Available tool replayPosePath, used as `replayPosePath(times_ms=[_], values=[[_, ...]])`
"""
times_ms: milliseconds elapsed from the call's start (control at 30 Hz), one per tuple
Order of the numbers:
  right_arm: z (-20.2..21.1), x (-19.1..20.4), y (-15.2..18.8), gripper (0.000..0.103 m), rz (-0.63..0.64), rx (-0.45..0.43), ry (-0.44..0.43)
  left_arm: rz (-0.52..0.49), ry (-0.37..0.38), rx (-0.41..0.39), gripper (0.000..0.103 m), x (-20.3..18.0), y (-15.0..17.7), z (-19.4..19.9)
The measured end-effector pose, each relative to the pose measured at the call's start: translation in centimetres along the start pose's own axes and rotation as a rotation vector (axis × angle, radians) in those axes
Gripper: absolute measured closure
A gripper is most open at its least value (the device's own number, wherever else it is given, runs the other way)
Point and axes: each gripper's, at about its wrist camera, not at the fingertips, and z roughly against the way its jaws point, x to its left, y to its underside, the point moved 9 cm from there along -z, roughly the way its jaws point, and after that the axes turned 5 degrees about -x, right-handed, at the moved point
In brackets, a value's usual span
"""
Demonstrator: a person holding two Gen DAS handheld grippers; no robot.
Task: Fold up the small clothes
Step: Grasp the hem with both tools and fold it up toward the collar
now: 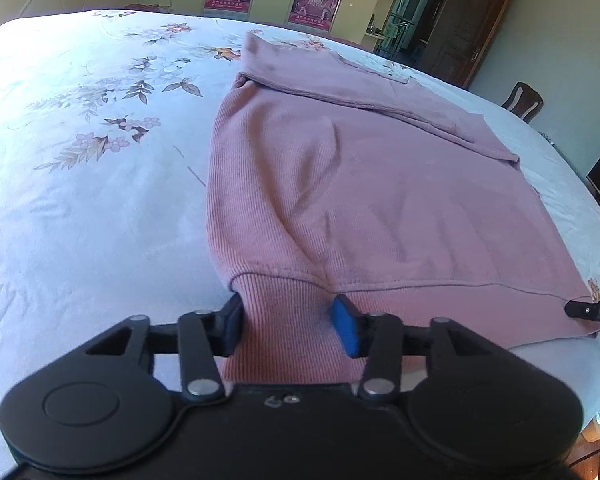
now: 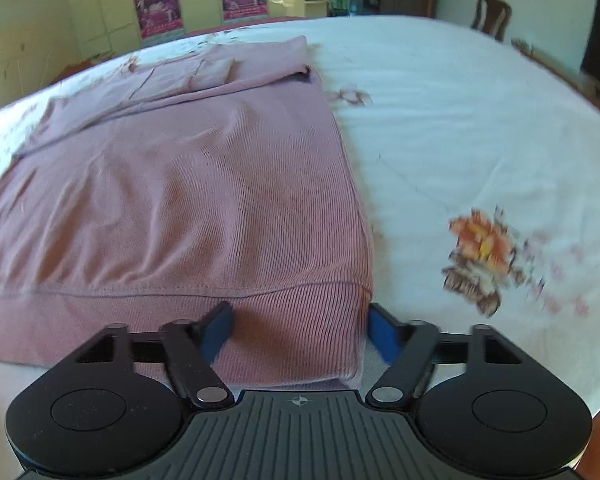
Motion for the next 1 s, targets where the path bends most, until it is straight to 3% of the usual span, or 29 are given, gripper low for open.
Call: replayPosePath(times_ms=[100,167,233,367,500,733,1000], values=[[0.4,0.3,0.0,0.059,-0.007,0.011,-0.027,0.025,0.057,0.023,0.091,-0.5,-0.1,-0.3],[0.5,0.3,-0.1,0.072,-0.025,0.022,-0.05,0.031,0.079,0.028,0.094,-0.9,-0.3,-0.5],[0.6,0.5,-0.3,0.093,-0.062,0.039,-0.102,0.055,0.108,0.024,0.094,-1.0,-0.7,-0.6],[1.1,1.3,-1.7,0.093,-0.059,0.007,-0.139,0.099,0.148,-0.022,0.094,-1.0,-2.5,-0.1],[2.0,1.9,-5.0,0.094,-0.07,-0.063,-0.184,0.073,0.175,-0.108,0.094,-1.8,-6.2,0.5],[1.2,2.6,-13.7,0.094,-0.078,-0.199,-0.226,0.039,0.184,-0.253,0.094,-3.3,-14.6,-1.0],[-4.8,4.5,-24.2,0.094,-0.072,-0.282,-0.259,0.024,0.16,-0.357,0.094,-4.1,-23.2,-6.6]])
